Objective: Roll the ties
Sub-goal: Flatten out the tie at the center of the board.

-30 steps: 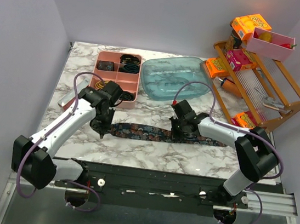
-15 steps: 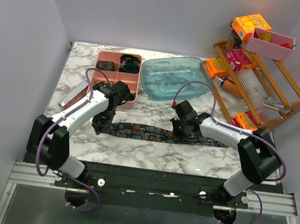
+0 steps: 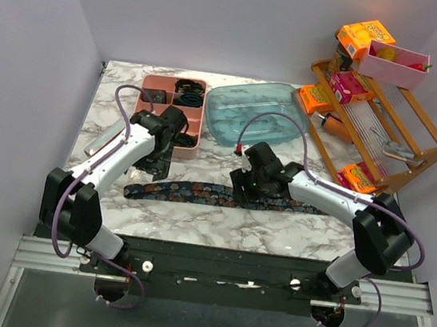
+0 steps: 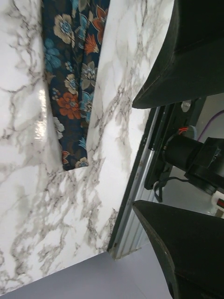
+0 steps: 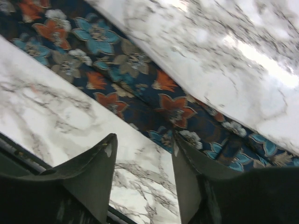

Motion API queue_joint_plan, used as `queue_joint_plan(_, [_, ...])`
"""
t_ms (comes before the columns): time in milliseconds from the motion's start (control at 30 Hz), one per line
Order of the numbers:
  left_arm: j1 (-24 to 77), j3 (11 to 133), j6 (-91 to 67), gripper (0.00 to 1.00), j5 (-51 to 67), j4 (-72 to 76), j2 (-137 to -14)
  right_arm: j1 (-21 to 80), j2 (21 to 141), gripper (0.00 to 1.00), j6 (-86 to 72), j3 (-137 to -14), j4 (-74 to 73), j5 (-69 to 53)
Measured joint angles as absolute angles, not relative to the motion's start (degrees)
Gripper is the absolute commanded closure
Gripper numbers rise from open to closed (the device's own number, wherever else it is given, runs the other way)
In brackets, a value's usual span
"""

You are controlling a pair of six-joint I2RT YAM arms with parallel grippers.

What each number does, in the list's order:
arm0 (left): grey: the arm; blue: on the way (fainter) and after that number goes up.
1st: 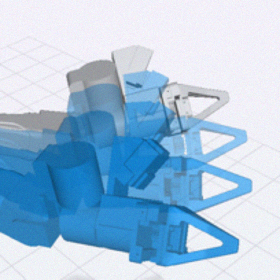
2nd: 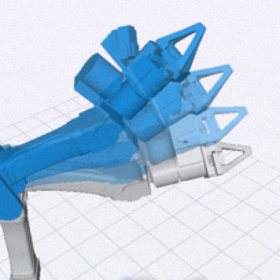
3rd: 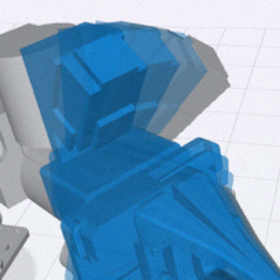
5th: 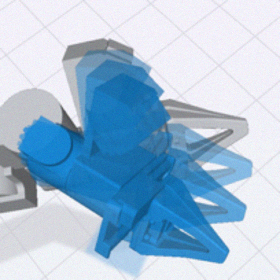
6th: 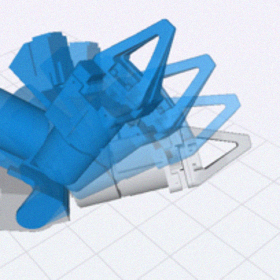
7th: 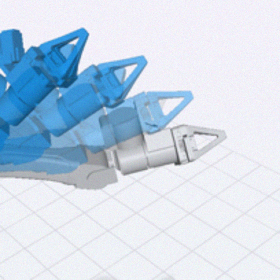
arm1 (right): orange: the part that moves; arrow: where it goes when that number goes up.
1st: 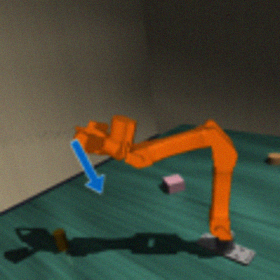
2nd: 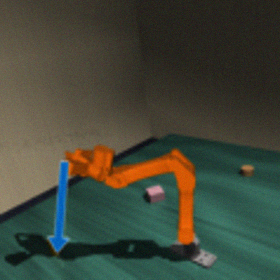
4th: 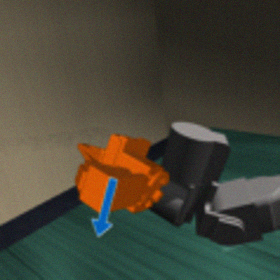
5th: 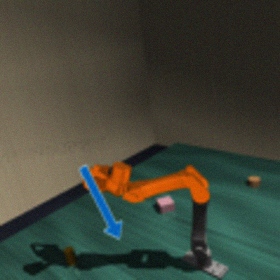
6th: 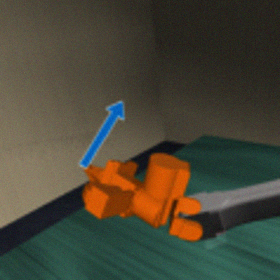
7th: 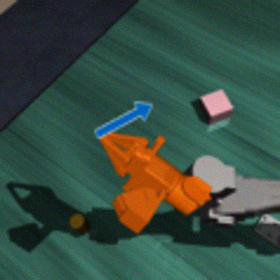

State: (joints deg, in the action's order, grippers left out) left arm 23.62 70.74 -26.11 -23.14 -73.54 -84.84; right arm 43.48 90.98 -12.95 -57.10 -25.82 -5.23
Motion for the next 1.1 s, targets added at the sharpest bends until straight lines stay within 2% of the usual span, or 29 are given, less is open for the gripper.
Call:
queue_joint_plan(100, [23.2,71.6,-24.9,0.11,-21.9,-71.0,-84.2,45.6,91.0,0.18,-11.3,-58.5,-24.7,-6.1])
queue_joint_plan(233, [22.3,71.5,-22.9,0.12,-16.6,-66.2,-81.1,48.7,92.8,0.13,-7.9,-62.3,-22.9,-6.1])
queue_joint_plan(267, [22.1,71.4,-22.5,0.16,-15.5,-65.2,-80.4,49.1,93.4,0.09,-7.7,-62.6,-22.7,-6.1])
queue_joint_plan(333, [21.4,70.3,-22.2,0.21,-12.9,-62.5,-78.3,50.3,95.2,0.08,-6.0,-64.4,-22.2,-5.7])
queue_joint_plan(433, [20.6,66.7,-22.5,0.51,-9.0,-59.0,-75.8,51.2,99.0,0.09,-4.3,-68.1,-21.7,-4.0])
queue_joint_plan(467, [20.4,65.1,-22.8,0.68,-7.4,-57.7,-75.2,51.3,100.3,0.09,-4.2,-69.3,-21.6,-3.2])
queue_joint_plan(600, [20.9,56.8,-25.6,1.0,-0.8,-51.1,-73.3,51.4,104.8,0.12,-5.0,-74.5,-21.5,-0.1])
queue_joint_plan(833, [30.4,46.6,-34.6,1.0,2.0,-39.7,-73.2,51.4,109.7,0.18,-7.8,-83.6,-21.3,2.8])
queue_joint_plan(900, [33.0,43.9,-37.9,1.0,2.0,-35.3,-73.1,51.4,111.5,0.26,-8.4,-85.6,-21.2,3.2])
queue_joint_plan(933, [33.5,42.6,-39.0,1.0,2.0,-33.7,-73.1,51.4,112.4,0.36,-8.7,-86.3,-21.1,3.3])
queue_joint_plan(967, [34.2,40.9,-40.1,1.0,2.0,-31.7,-73.1,51.4,113.0,0.57,-8.8,-86.6,-21.1,3.4])
queue_joint_plan(1000, [34.5,39.7,-40.8,1.0,1.9,-30.2,-73.1,51.4,113.9,0.7,-9.1,-86.9,-21.1,3.5])
queue_joint_plan(1067, [35.2,37.3,-42.3,1.0,1.3,-27.4,-73.1,51.4,115.4,0.88,-9.3,-87.1,-21.1,3.5])
queue_joint_plan(1100, [35.5,36.1,-43.0,1.0,0.9,-25.9,-73.1,51.4,116.0,0.92,-9.6,-87.1,-21.2,3.6])
